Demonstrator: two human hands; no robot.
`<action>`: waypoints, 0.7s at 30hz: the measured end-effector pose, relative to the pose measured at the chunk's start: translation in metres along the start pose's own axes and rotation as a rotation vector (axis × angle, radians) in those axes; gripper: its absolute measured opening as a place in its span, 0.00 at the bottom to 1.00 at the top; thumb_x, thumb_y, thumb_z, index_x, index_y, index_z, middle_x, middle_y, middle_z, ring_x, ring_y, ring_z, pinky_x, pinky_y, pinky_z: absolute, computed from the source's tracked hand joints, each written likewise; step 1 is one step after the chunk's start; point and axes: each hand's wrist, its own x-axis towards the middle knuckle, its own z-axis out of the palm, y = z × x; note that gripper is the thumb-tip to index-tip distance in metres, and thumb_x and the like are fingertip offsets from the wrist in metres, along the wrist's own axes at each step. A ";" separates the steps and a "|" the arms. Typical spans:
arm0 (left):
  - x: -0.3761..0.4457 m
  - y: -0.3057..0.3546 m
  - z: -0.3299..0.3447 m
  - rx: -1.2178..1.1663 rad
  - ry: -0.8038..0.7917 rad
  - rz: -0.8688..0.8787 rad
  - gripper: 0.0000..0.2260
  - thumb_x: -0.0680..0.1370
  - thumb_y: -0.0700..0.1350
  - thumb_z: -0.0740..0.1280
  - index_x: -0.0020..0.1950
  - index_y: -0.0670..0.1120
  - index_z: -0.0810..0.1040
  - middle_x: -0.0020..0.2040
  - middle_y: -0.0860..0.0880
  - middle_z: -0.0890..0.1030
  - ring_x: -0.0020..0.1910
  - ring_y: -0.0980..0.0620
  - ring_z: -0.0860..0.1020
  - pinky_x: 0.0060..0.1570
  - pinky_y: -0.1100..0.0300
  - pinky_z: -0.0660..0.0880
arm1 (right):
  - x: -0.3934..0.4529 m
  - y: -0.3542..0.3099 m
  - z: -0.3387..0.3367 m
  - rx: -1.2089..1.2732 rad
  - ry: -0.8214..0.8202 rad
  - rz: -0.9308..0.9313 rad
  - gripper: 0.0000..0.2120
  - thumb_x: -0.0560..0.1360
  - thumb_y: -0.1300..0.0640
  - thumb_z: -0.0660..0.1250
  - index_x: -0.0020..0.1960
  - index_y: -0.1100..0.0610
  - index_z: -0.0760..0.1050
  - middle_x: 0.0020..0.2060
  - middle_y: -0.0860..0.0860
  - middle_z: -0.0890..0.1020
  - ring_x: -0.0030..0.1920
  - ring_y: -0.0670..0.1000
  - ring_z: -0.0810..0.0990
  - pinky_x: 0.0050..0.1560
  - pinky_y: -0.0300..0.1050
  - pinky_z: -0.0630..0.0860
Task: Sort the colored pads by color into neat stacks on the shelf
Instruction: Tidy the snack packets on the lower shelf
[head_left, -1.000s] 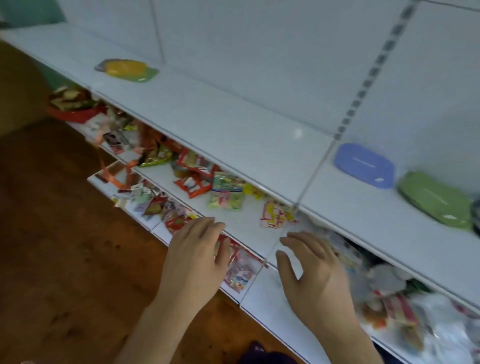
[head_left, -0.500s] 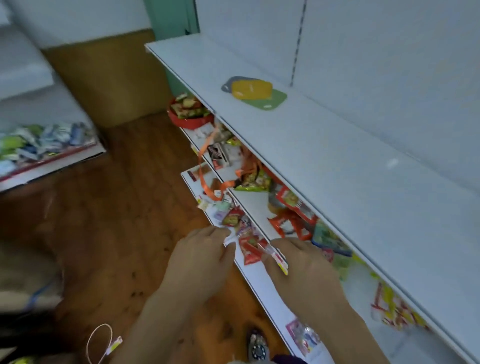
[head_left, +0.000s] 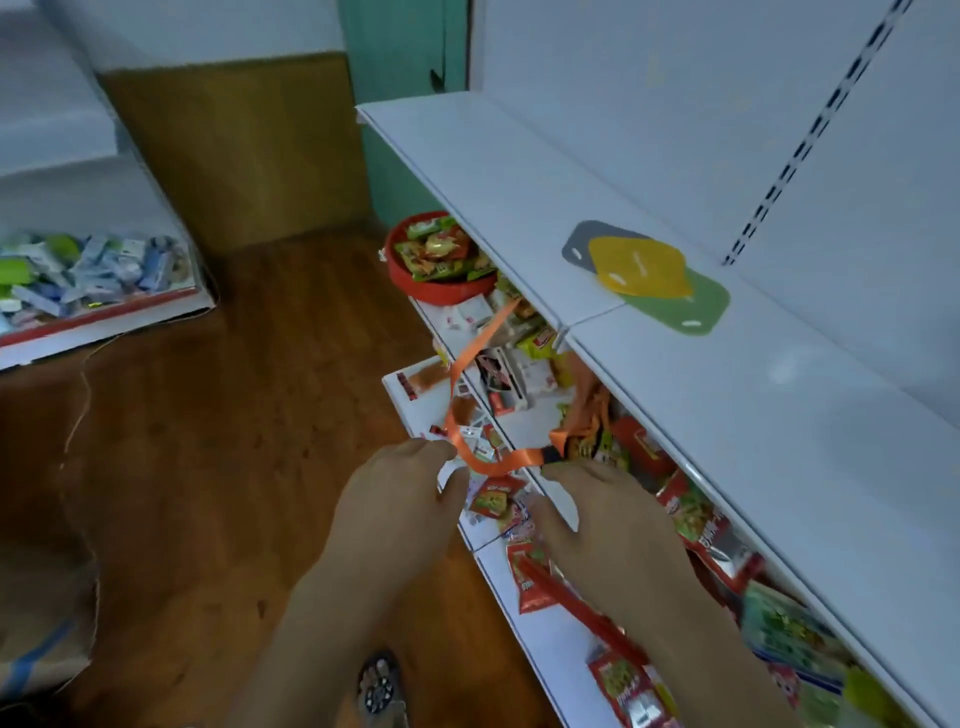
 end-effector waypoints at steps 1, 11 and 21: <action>0.015 -0.008 -0.007 0.002 0.003 0.026 0.18 0.85 0.58 0.59 0.72 0.55 0.77 0.68 0.55 0.80 0.66 0.51 0.77 0.62 0.56 0.76 | 0.011 -0.008 0.000 0.002 0.014 0.020 0.15 0.82 0.42 0.65 0.64 0.47 0.81 0.58 0.45 0.84 0.59 0.51 0.80 0.55 0.49 0.82; 0.154 -0.011 -0.047 -0.093 -0.067 0.353 0.15 0.85 0.57 0.60 0.67 0.54 0.80 0.63 0.55 0.82 0.58 0.54 0.80 0.54 0.58 0.78 | 0.091 -0.024 -0.020 -0.025 0.327 0.287 0.16 0.78 0.45 0.65 0.57 0.52 0.84 0.50 0.48 0.86 0.52 0.53 0.82 0.50 0.43 0.78; 0.288 0.043 -0.050 -0.119 -0.060 0.601 0.13 0.85 0.53 0.62 0.65 0.51 0.81 0.59 0.53 0.84 0.56 0.50 0.81 0.54 0.51 0.79 | 0.168 0.035 -0.035 -0.003 0.586 0.551 0.12 0.78 0.50 0.72 0.58 0.54 0.84 0.54 0.50 0.86 0.57 0.58 0.80 0.56 0.49 0.78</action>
